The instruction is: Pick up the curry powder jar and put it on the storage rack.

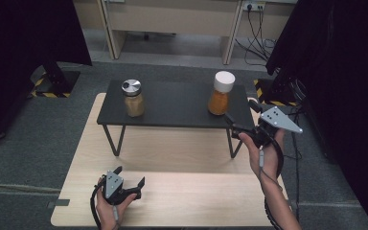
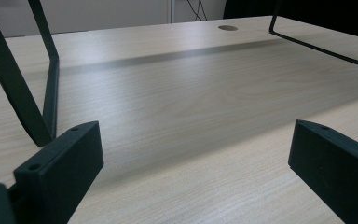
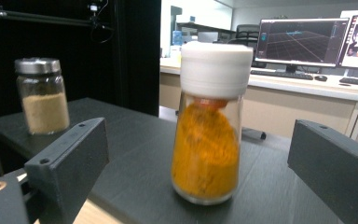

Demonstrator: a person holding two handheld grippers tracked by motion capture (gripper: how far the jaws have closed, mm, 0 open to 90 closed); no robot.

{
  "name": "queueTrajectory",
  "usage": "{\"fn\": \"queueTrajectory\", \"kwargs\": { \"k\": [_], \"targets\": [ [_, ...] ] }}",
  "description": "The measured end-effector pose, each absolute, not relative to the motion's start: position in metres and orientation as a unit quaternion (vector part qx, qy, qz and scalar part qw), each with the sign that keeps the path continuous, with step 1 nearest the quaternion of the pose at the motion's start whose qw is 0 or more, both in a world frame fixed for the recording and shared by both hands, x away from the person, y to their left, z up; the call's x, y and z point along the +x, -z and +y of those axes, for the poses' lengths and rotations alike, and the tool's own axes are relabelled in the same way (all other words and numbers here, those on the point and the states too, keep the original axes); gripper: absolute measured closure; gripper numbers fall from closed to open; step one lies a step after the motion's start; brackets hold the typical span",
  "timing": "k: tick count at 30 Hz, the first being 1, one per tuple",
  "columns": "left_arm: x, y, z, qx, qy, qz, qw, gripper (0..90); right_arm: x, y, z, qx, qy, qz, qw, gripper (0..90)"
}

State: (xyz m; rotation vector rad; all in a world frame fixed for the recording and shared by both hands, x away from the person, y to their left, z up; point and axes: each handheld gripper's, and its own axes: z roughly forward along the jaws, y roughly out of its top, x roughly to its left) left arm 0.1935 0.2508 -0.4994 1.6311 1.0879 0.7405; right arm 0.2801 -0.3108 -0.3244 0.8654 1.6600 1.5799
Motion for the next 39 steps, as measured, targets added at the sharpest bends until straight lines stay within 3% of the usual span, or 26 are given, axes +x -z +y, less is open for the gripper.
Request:
{"fn": "queueTrajectory", "kwargs": {
  "k": [18, 39],
  "targets": [
    [0.193, 0.5, 0.251, 0.673, -0.308, 0.449, 0.501, 2.3, 0.256, 0.352, -0.319, 0.336, -0.601, 0.646, 0.33, 5.5],
    [0.192, 0.501, 0.251, 0.671, -0.31, 0.449, 0.502, 2.3, 0.231, 0.436, -0.327, 0.377, -0.575, 0.664, 0.293, 5.0]
  ]
}}
